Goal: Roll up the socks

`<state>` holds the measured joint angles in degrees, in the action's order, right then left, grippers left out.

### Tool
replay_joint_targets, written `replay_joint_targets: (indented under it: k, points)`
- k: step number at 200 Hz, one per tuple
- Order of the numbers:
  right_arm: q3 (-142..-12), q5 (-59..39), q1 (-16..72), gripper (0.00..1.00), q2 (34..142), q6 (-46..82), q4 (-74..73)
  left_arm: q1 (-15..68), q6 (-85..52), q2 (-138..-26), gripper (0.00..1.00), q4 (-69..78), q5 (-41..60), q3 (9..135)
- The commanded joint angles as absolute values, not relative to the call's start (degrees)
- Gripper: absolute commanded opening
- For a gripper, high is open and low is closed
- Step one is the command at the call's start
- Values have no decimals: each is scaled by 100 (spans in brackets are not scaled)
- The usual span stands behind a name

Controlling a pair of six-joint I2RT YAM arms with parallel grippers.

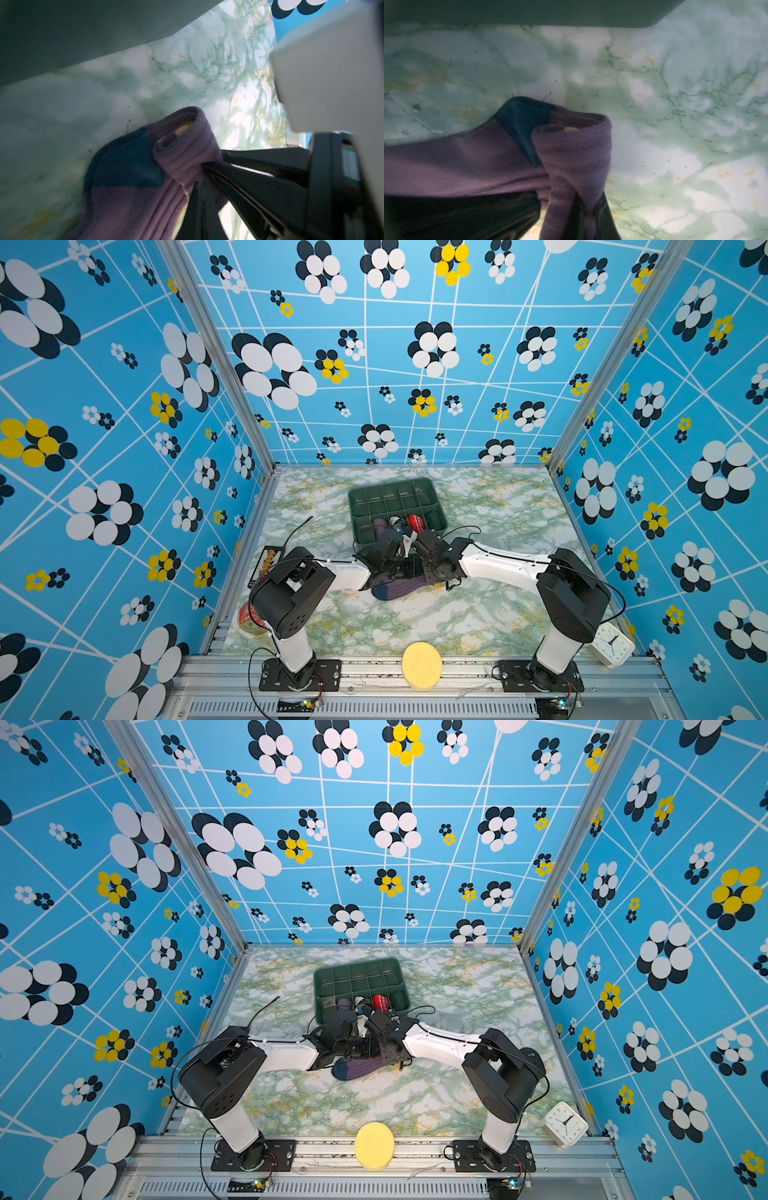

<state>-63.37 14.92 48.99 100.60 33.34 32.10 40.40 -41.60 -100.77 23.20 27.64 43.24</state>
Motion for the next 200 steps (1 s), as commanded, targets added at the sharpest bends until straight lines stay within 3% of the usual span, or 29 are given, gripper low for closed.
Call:
replay_joint_targets:
  k: [1,186,200]
  points:
    - [-6236,1373,4882,0,9967,3261,3191,4096,-4160,-10242,2,2342,2746,4531]
    - [-6078,873,4839,0,9892,3126,2689,4157,-3922,-10907,0,2035,2303,4877]
    - [-6027,794,4820,3,9845,3120,2602,4166,-3911,-10968,0,2048,2281,4878]
